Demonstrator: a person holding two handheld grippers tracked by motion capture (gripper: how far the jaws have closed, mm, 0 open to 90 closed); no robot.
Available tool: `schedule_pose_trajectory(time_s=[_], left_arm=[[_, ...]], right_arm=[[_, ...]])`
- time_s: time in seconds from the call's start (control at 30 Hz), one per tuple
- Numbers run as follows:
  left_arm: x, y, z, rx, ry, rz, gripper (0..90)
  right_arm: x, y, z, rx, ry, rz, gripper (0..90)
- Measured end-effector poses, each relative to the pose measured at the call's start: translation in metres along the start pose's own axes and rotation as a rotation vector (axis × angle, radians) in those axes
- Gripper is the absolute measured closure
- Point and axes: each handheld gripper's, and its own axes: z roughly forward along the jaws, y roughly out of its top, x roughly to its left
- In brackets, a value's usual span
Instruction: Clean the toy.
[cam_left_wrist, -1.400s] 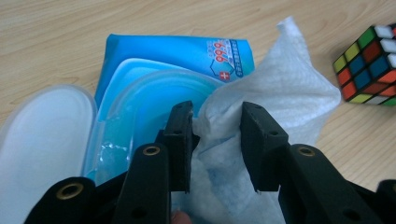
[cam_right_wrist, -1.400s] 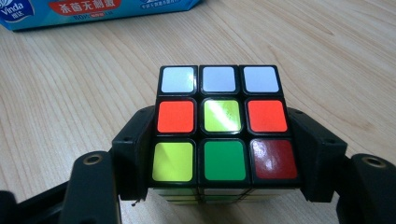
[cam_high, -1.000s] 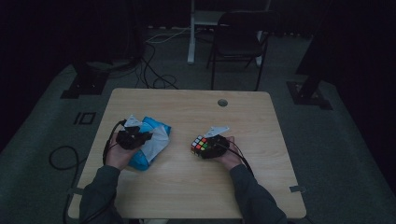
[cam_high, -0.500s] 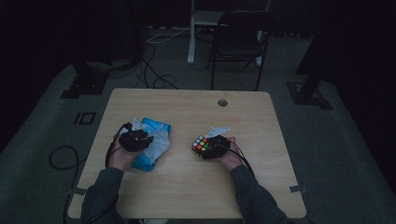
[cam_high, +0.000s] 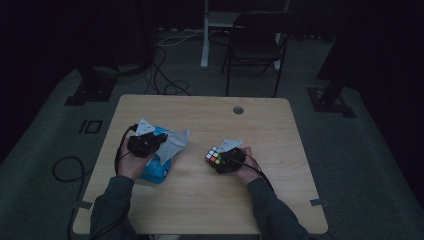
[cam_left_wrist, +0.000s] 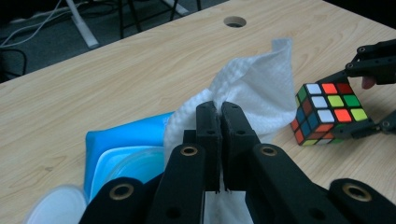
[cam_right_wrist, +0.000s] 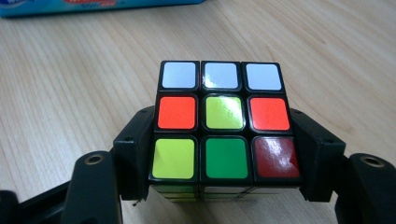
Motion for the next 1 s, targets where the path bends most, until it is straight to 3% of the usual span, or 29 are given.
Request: schedule_pose_trajectory(time_s=[0.17,0.4,1.0], left_arm=[[-0.003,0.002,0.005,0.008,-0.02,0.005,87.9],[-0.006,0.007,0.013,0.008,-0.061,-0.001,87.7],[-0.033,0.029,0.032,0.024,-0.125,0.071,87.6]], right_arm=[[0.007,0.001,-0.002,0.005,-0.037,-0.067,33.9],[0.014,0.004,-0.009,-0.008,-0.064,-0.119,33.9],[0.045,0.01,-0.029,-0.072,-0.118,-0.258,33.9]])
